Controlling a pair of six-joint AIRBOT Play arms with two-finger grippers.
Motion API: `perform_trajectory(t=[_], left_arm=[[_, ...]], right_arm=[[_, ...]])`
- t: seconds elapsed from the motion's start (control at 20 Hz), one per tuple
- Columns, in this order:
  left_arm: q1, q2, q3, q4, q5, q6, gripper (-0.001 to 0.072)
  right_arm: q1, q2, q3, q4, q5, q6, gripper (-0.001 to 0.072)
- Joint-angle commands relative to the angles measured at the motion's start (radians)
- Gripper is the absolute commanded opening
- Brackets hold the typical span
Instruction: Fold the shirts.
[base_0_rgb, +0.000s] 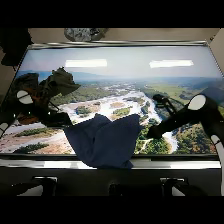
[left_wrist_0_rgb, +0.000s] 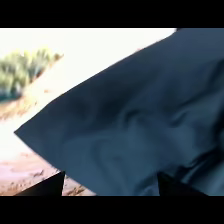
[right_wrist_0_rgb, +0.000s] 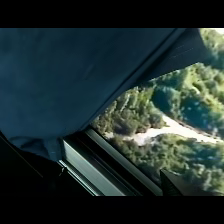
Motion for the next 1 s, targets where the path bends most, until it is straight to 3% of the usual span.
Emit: perform_trajectory(t=[0.0,0.2,0.3,0.6,0.7,0.75,0.8,0.85,0.9,0.95], left_arm=[[0.064,0.013,-0.187,-0.024,0.074,0.028,0.0718],[0.059,-0.01,-0.256,-0.035,0.128,0.033,0.0717],[0.046,-0.019,-0.264,-0.076,0.152,0.062,0.0648],[-0.026,-0.067,-0.264,-0.097,0.219,0.039,0.059],[-0.033,-0.092,-0.264,-0.097,0.22,0.039,0.0206],[-0.033,-0.092,-0.264,-0.097,0.22,0.04,0.0076],[-0.033,-0.086,-0.263,-0.097,0.22,0.046,0.0024],[-0.033,-0.079,-0.261,-0.096,0.22,0.051,0.0024],[-0.033,-0.066,-0.261,-0.096,0.224,0.056,0.0023],[-0.033,-0.045,-0.261,-0.097,0.226,0.073,0.0022]], right_arm=[[0.0,-0.025,-0.178,0.118,-0.098,-0.039,0.0698],[0.0,-0.031,-0.261,0.138,-0.098,-0.053,0.0699],[0.002,-0.031,-0.297,0.174,-0.123,-0.071,0.07],[0.148,-0.056,-0.36,0.224,-0.264,-0.066,0.0702],[0.191,-0.089,-0.359,0.248,-0.329,-0.035,0.0701],[0.205,-0.109,-0.359,0.289,-0.347,-0.033,0.0701],[0.218,-0.128,-0.359,0.333,-0.355,-0.034,0.0696],[0.233,-0.143,-0.359,0.375,-0.361,-0.035,0.0668],[0.248,-0.148,-0.359,0.396,-0.374,-0.041,0.0567],[0.257,-0.147,-0.355,0.407,-0.386,-0.049,0.0257]])
